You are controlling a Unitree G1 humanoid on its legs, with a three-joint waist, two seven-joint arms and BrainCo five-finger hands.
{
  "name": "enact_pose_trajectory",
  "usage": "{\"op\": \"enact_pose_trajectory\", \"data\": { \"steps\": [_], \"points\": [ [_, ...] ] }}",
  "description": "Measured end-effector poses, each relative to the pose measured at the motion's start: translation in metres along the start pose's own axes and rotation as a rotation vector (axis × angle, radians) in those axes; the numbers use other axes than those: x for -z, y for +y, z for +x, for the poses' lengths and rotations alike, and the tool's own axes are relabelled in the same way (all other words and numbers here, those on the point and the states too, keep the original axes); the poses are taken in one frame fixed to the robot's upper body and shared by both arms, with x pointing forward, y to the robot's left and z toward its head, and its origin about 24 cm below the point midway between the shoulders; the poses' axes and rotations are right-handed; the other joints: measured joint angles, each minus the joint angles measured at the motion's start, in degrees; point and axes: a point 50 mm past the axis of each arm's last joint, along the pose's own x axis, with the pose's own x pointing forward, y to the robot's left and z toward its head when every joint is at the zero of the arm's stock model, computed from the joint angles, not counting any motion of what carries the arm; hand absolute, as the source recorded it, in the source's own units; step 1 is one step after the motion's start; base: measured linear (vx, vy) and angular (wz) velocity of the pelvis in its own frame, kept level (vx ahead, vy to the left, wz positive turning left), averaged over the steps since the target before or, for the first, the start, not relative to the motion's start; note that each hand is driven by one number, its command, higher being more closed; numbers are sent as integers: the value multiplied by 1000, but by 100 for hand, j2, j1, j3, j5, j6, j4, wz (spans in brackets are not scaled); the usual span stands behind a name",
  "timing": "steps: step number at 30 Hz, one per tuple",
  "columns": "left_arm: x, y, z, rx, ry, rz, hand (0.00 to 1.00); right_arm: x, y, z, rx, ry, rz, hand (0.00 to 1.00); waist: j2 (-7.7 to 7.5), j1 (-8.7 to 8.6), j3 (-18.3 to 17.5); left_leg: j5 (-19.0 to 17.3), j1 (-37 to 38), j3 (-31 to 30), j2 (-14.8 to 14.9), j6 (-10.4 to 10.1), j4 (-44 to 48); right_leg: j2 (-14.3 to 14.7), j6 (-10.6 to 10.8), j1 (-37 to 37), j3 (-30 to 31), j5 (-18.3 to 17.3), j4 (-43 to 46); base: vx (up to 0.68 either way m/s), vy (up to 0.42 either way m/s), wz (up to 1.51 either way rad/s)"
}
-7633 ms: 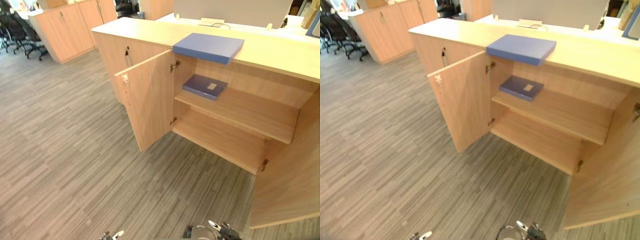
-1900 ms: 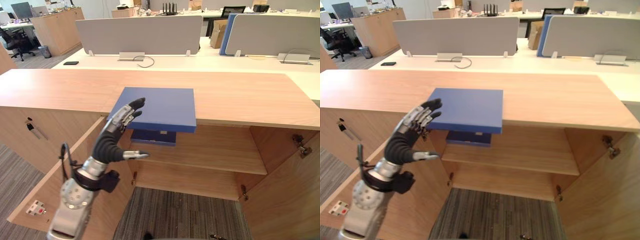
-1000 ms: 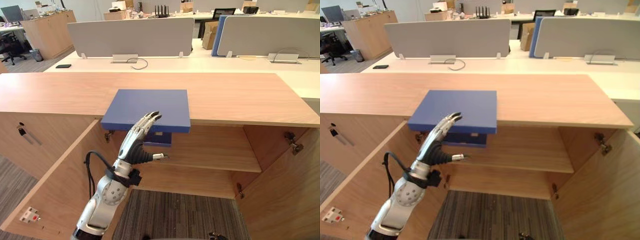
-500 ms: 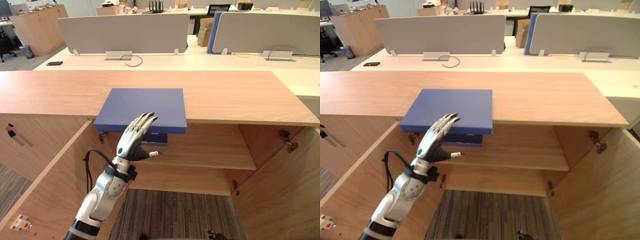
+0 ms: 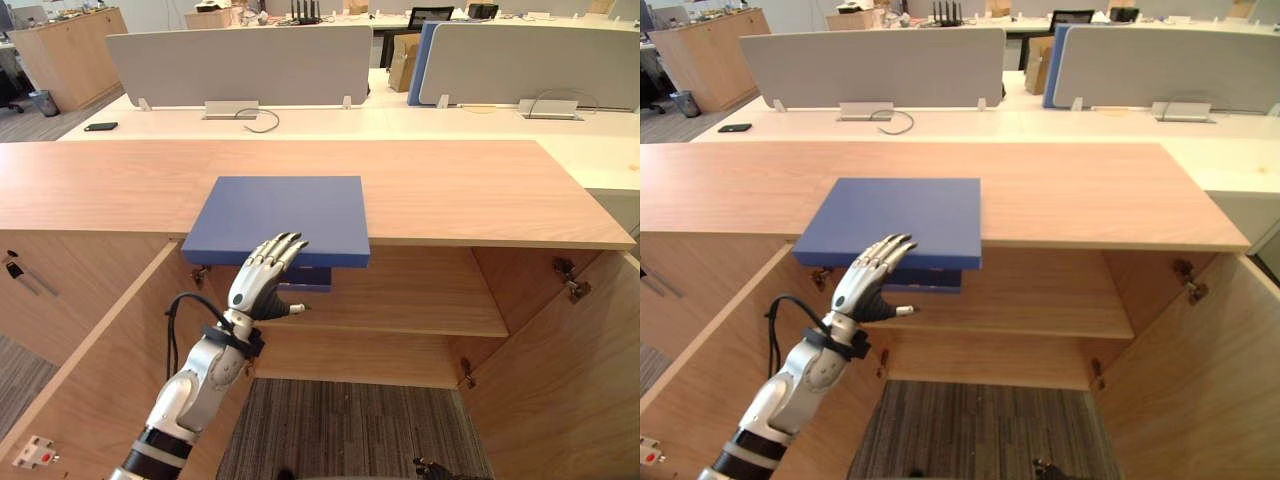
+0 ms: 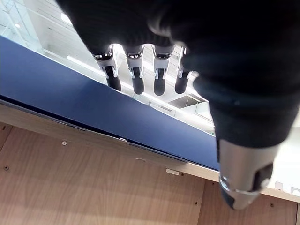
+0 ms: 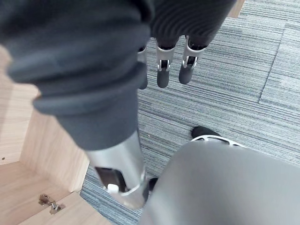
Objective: Walk over to the cabinet, pick up the folder, carry it to the office cabinet, place the folder inside the office cabinet, then close the office cabinet door
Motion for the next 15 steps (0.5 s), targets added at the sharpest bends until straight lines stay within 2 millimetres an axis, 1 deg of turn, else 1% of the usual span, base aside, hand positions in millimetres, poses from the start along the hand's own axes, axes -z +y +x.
{"op": "enact_pose_trajectory", "data": {
  "steps": [2, 6, 15],
  "points": [
    [2, 1, 3, -6, -2, 15, 0, 0, 0, 0, 0, -1, -2, 0, -3, -2, 6, -5, 4, 20, 1, -1, 0, -1, 0, -5, 22, 0, -1, -16, 10, -5],
    [13, 1, 7, 6, 24, 66, 0, -2, 0, 0, 0, -8, -9, 0, -13, -29, 19, -13, 4, 37, 1, -3, 0, -3, 0, -9, 31, 0, -6, 0, 0, 0],
    [19, 1, 9, 7, 34, 107, 0, -6, 1, 0, -5, -28, -61, 0, -20, -54, 31, -20, 13, 71, 3, -8, 0, -4, 0, -10, 45, 0, -8, 0, 0, 0]
  ]
}}
